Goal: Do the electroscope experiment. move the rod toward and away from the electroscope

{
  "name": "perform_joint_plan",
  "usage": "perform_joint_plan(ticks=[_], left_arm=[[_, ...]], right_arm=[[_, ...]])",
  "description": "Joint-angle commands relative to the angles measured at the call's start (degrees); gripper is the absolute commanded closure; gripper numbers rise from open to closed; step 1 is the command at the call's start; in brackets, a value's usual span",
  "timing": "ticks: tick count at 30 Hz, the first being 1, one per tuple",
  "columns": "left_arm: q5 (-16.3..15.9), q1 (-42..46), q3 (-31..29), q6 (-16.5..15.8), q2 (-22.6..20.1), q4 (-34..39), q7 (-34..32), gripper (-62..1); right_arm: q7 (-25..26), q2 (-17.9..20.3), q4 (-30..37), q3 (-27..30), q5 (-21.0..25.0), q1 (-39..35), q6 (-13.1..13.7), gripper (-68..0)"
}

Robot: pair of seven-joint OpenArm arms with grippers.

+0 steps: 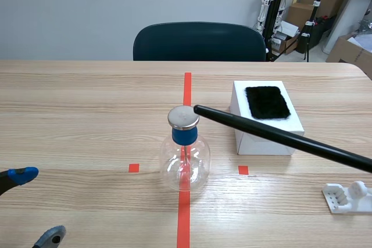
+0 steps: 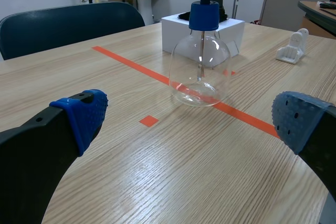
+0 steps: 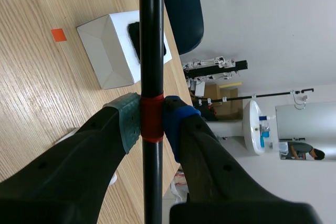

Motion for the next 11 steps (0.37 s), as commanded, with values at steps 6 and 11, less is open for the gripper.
perform_joint_plan(ticks=[6, 11], left_arm=[[-0.6, 0.1, -0.4, -0.1, -0.5, 0.3, -0.8, -62.3], [-0.6, 0.1, -0.4, -0.1, -0.5, 0.3, -0.8, -62.3]], right_arm=[[0.5, 0.6, 0.3, -0.1, 3.8, 0.5, -0.6, -4.0], [1.9, 0.6, 0.3, -0.1, 8.3, 0.5, 0.0, -4.0]])
